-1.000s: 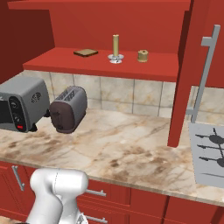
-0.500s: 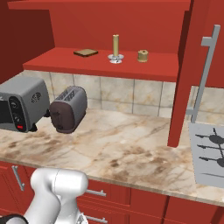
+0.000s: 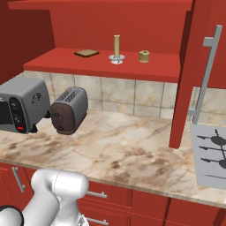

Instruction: Pick the candle and candle from the dining table and place them in the open cabinet. Close the cabinet after placing the objects.

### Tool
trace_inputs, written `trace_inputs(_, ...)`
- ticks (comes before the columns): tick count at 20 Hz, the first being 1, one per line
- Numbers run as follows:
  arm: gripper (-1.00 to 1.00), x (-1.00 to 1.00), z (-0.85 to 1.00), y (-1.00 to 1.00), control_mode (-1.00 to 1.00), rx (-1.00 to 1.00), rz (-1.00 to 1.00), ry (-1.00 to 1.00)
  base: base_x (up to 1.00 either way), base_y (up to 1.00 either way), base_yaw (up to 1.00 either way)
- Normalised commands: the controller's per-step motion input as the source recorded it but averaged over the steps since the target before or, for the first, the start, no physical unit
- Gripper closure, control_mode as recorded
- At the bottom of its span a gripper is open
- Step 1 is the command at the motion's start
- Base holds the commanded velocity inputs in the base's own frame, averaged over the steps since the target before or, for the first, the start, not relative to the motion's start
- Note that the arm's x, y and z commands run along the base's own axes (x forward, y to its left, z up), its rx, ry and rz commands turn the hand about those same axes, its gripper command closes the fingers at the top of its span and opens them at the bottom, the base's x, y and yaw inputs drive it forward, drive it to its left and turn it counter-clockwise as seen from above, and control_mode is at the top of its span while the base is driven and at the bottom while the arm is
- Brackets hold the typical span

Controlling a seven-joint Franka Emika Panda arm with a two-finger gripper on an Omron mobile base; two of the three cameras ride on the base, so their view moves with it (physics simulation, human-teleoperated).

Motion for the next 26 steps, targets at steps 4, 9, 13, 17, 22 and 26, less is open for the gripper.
trace_inputs(4,-1.0,0.26,-0.07,0.21,-1.0,0.0,0.0,0.0,0.0,0.0,0.0)
trace_inputs(9,-1.0,0.26,-0.08,0.03,-1.0,0.0,0.0,0.0,0.0,0.0,0.0)
trace_inputs(13,-1.0,0.17,-0.01,0.0,-1.0,0.0,0.0,0.0,0.0,0.0,0.0)
trace_inputs(17,-1.0,0.19,0.0,0.0,-1.0,0.0,-0.02,0.0,0.0,0.0,0.0)
trace_inputs(22,-1.0,0.12,0.0,0.0,-1.0,0.0,-0.03,0.0,0.0,0.0,0.0)
trace_inputs(26,-1.0,0.15,0.0,0.0,-1.0,0.0,-0.05,0.0,0.0,0.0,0.0)
